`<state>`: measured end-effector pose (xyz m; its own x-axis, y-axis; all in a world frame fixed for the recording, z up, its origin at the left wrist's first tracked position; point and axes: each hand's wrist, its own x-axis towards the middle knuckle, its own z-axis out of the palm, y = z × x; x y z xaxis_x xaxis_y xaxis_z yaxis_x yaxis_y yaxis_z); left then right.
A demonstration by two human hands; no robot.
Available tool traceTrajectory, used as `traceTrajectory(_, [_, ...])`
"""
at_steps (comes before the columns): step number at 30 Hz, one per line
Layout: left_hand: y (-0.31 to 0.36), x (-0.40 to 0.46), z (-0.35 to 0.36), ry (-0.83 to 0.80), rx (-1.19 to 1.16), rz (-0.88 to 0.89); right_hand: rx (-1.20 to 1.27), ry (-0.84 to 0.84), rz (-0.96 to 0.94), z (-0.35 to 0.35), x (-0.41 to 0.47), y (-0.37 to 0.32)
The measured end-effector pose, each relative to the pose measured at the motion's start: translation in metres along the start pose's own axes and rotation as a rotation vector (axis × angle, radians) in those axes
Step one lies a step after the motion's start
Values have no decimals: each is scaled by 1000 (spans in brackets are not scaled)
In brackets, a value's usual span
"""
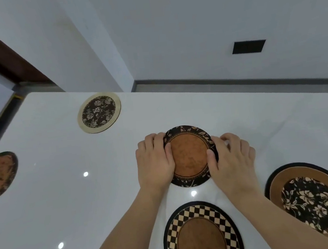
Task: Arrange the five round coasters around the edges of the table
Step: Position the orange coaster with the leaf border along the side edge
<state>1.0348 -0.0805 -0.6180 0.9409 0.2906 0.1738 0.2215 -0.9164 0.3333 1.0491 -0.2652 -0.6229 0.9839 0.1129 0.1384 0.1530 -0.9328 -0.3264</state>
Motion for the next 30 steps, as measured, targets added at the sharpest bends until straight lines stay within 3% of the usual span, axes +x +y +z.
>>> traceTrajectory(8, [-2,-2,0,26,-92,-14,145,-8,-51,0,0,0])
traceTrajectory(16, [-12,-12,-24,136,-425,-36,387,-87,203,-12,16,-37])
traceTrajectory(19, [-42,-31,-54,185,-534,-144,524,-95,151,-14,16,-80])
traceTrajectory(24, [-120,-82,-97,199,-656,-384,542,-202,25,3,-10,-158])
traceTrajectory(30, [-209,-143,-134,252,-576,-568,535,-463,-55,28,-76,-244])
